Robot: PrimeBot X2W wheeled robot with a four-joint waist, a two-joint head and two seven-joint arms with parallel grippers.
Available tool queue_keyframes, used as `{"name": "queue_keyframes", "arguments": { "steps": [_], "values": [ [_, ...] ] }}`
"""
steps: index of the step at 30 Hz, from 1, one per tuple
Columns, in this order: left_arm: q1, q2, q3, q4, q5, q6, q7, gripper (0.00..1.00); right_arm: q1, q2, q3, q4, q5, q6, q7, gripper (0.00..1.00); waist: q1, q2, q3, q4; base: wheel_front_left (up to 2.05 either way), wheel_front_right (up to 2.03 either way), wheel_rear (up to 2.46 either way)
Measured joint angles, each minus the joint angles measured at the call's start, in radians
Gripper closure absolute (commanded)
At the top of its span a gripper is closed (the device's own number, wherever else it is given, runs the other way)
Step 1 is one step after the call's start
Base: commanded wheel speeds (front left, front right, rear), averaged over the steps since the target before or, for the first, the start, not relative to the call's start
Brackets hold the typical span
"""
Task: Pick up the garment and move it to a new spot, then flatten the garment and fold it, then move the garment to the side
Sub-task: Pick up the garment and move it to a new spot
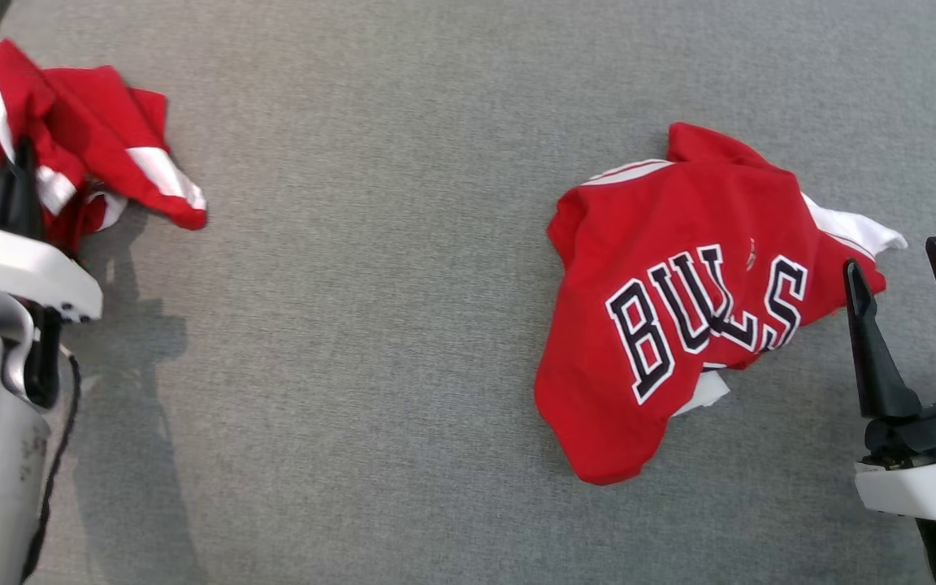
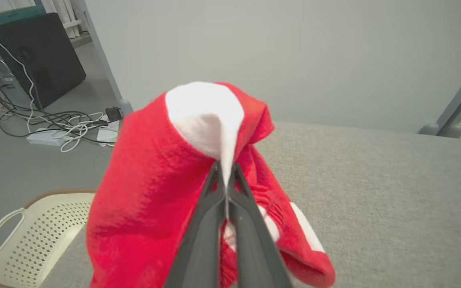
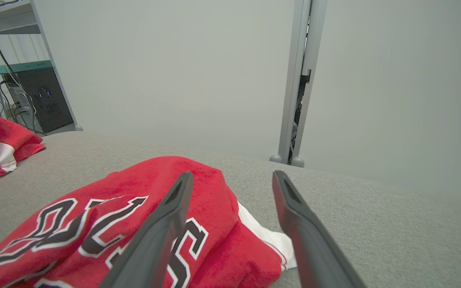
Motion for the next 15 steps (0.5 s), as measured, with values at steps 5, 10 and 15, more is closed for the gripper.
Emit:
{"name": "queue_keyframes", "arguments": {
  "steps": [5, 10, 15],
  "values": [
    [0.01, -0.052, 0.015, 0.077, 0.003, -0.007, 0.0, 1.0, 0.001, -0.003, -0.002, -0.006, 0.0, 0.0, 0.003, 0.0, 0.0, 0.0, 0.014, -0.022, 0.0, 0.0, 0.0],
    [0.009, -0.068, 0.026, 0.13, 0.008, -0.013, 0.0, 0.04, 0.002, 0.001, -0.002, -0.008, -0.005, 0.0, 0.009, 0.0, 0.0, 0.0, 0.011, -0.023, 0.0, 0.0, 0.0],
    [0.007, -0.058, 0.074, 0.059, 0.04, -0.013, 0.0, 0.0, 0.002, 0.007, 0.001, 0.001, -0.005, 0.0, 0.007, 0.0, 0.0, 0.0, -0.002, -0.013, 0.0, 0.0, 0.0]
  ]
}}
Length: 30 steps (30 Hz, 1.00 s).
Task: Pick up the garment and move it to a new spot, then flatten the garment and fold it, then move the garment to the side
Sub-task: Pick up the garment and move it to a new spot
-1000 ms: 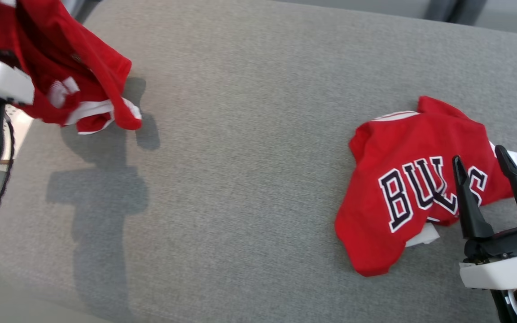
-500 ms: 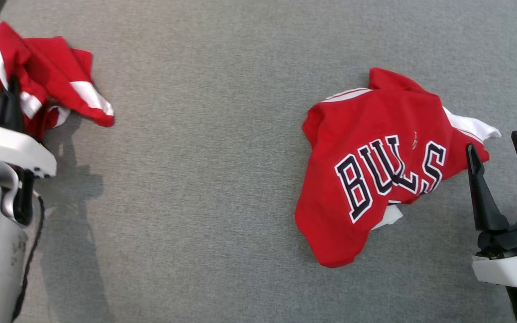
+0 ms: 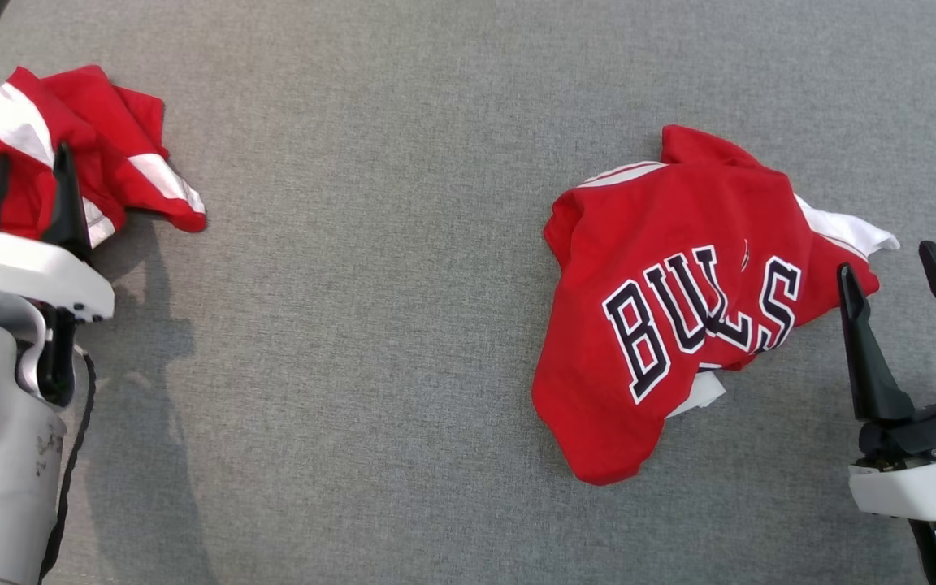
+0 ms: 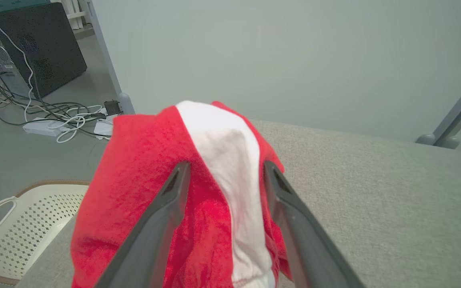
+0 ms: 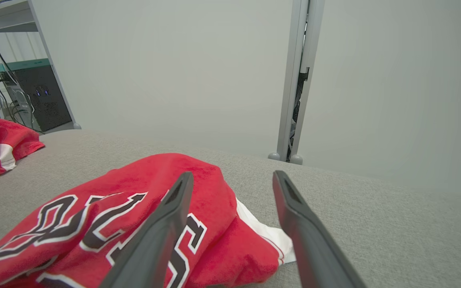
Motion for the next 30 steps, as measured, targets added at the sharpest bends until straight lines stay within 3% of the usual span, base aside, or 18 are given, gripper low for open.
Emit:
{"name": "queue_keyframes", "arguments": {
  "steps": [14, 25, 30],
  "values": [
    [0.139, -0.01, 0.124, -0.379, 0.158, -0.009, -0.002, 0.0, -0.017, 0.053, 0.016, 0.117, 0.021, 0.0, -0.063, 0.0, 0.0, 0.0, -0.105, -0.012, 0.0, 0.0, 0.0],
    [0.261, -0.076, 0.13, -0.551, 0.228, -0.024, -0.002, 0.0, -0.021, 0.101, 0.007, 0.227, 0.034, 0.0, -0.105, 0.0, -0.0001, 0.0, -0.195, -0.139, 0.0, 0.0, 0.0],
    [0.344, -0.109, 0.124, -0.566, 0.253, -0.027, -0.002, 0.0, -0.011, 0.117, -0.005, 0.273, 0.035, 0.0, -0.109, 0.0, 0.0, 0.0, -0.242, -0.212, 0.0, 0.0, 0.0]
  ]
}}
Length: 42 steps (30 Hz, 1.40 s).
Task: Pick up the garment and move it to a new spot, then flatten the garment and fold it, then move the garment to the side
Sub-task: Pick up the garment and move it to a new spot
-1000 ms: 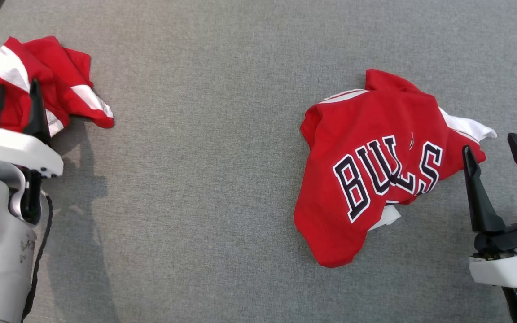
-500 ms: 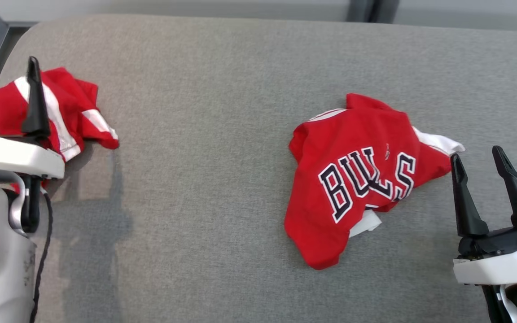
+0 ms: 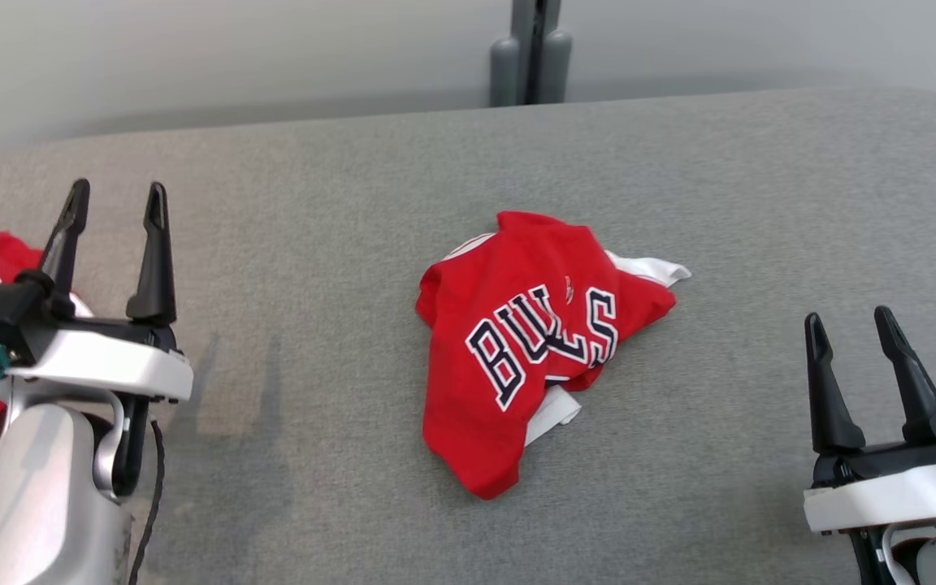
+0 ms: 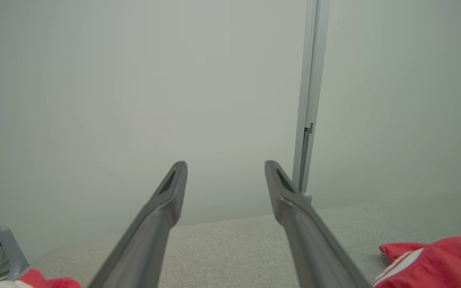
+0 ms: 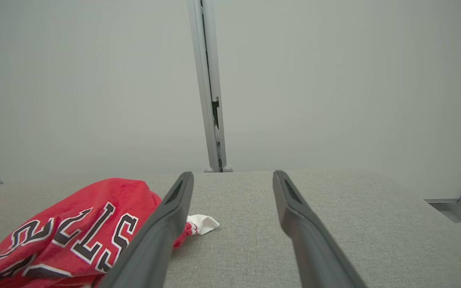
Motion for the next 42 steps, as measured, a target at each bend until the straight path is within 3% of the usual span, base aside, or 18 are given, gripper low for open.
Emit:
{"name": "queue_keyframes", "arguments": {
  "steps": [11, 25, 42],
  "values": [
    [0.149, -0.029, 0.03, -0.047, 0.009, -0.007, 0.0, 0.0, 0.037, 0.017, -0.003, 0.03, 0.0, 0.0, -0.002, 0.0, 0.0, 0.0, -0.089, -0.046, 0.0, 0.0, 0.0],
    [0.316, -0.084, 0.019, -0.087, 0.026, -0.012, 0.0, 0.0, 0.076, 0.023, 0.004, 0.064, 0.0, 0.0, -0.002, 0.0, 0.0, 0.0, -0.143, 0.016, 0.0, 0.0, 0.0],
    [0.416, -0.125, 0.038, -0.126, 0.026, -0.02, 0.0, 0.0, 0.104, 0.03, 0.011, 0.097, 0.008, 0.0, -0.002, 0.0, 0.0, 0.0, -0.157, 0.033, 0.0, 0.0, 0.0]
  ]
}}
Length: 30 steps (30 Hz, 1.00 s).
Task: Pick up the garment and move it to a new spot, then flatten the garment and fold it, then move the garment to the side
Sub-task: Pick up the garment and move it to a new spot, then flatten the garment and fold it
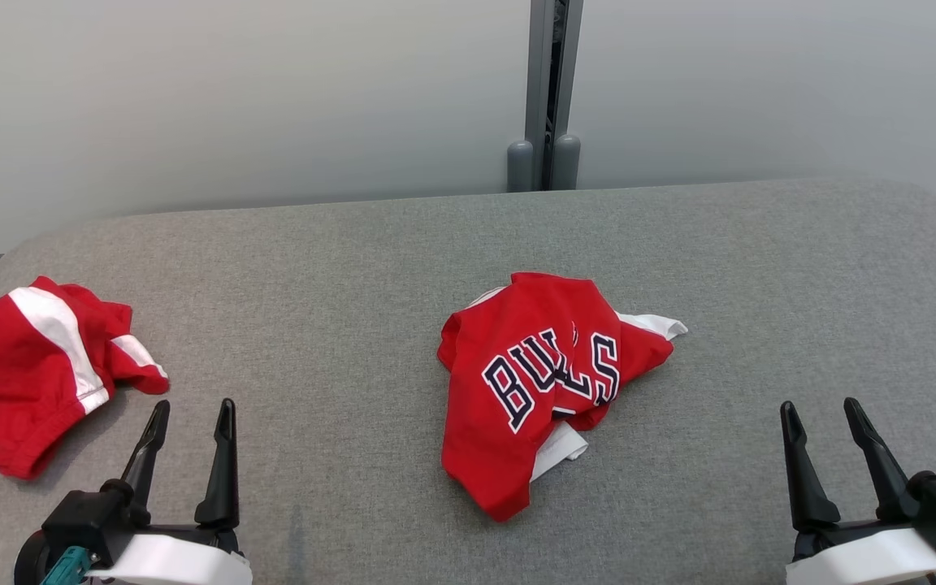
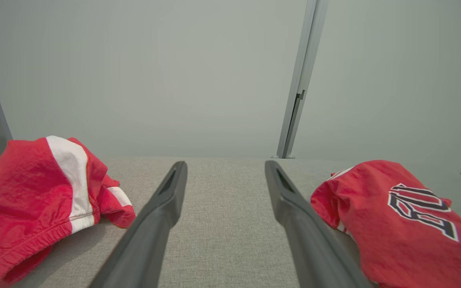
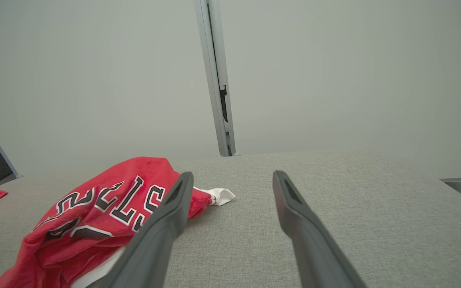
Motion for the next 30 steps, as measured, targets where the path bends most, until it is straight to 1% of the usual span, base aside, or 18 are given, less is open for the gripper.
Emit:
{"name": "queue_keyframes", "arguments": {
  "steps": [30],
  "values": [
    [0.019, -0.021, 0.023, -0.008, 0.029, 0.0, 0.0, 0.0, 0.005, 0.003, 0.003, 0.012, 0.006, 0.0, 0.0, 0.0, 0.0, 0.0, 0.003, 0.012, 0.0, 0.0, 0.0]
  ]
}}
